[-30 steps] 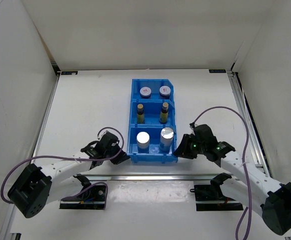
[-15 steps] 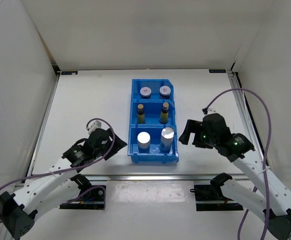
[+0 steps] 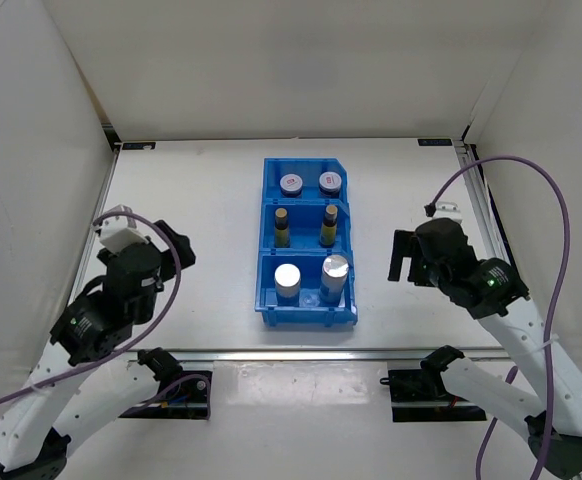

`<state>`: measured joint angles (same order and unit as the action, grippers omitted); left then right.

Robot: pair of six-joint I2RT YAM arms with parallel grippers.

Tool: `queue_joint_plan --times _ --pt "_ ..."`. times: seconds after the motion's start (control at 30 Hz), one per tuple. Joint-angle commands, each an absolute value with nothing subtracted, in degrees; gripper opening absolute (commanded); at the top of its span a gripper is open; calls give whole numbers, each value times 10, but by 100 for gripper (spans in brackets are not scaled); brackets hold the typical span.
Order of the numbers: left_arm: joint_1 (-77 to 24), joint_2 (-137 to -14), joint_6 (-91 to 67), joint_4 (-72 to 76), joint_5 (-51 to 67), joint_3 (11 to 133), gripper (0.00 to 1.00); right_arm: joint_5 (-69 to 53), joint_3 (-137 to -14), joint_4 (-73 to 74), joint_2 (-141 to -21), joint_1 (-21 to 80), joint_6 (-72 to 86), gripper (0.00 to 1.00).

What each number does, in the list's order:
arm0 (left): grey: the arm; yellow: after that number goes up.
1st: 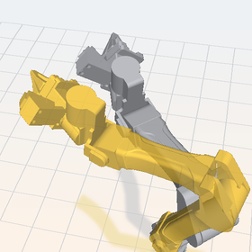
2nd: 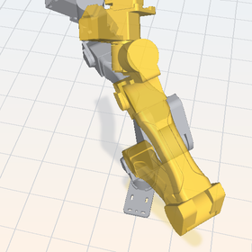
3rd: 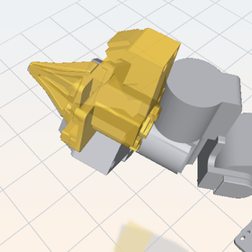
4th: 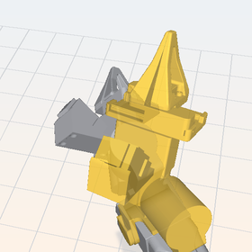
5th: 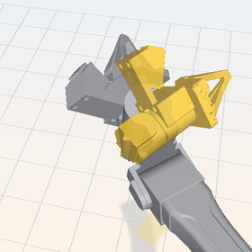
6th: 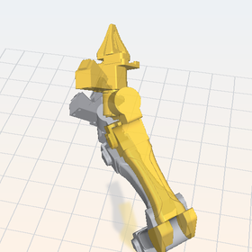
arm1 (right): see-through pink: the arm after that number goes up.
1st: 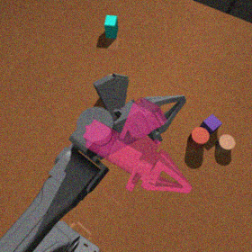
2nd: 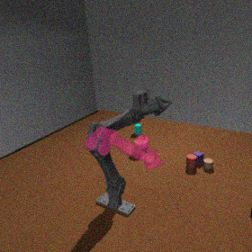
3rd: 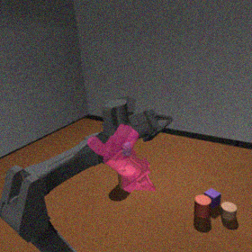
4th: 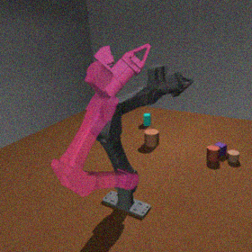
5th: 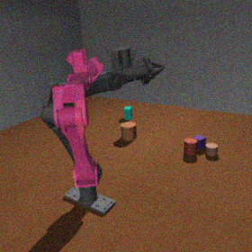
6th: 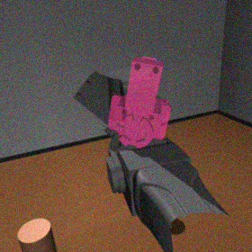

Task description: Organize the condiment bottles

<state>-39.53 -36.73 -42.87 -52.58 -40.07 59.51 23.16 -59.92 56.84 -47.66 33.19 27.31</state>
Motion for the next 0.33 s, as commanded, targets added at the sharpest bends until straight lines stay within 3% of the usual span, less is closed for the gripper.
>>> queue_joint_plan --times 0.0,0.3 --pt "-393 -339 -369 -558 -524 601 100 265 -625 585 -475 335 254 100" --pt "-393 -249 -349 -542 -603 539 100 281 -633 573 -493 335 214 100"
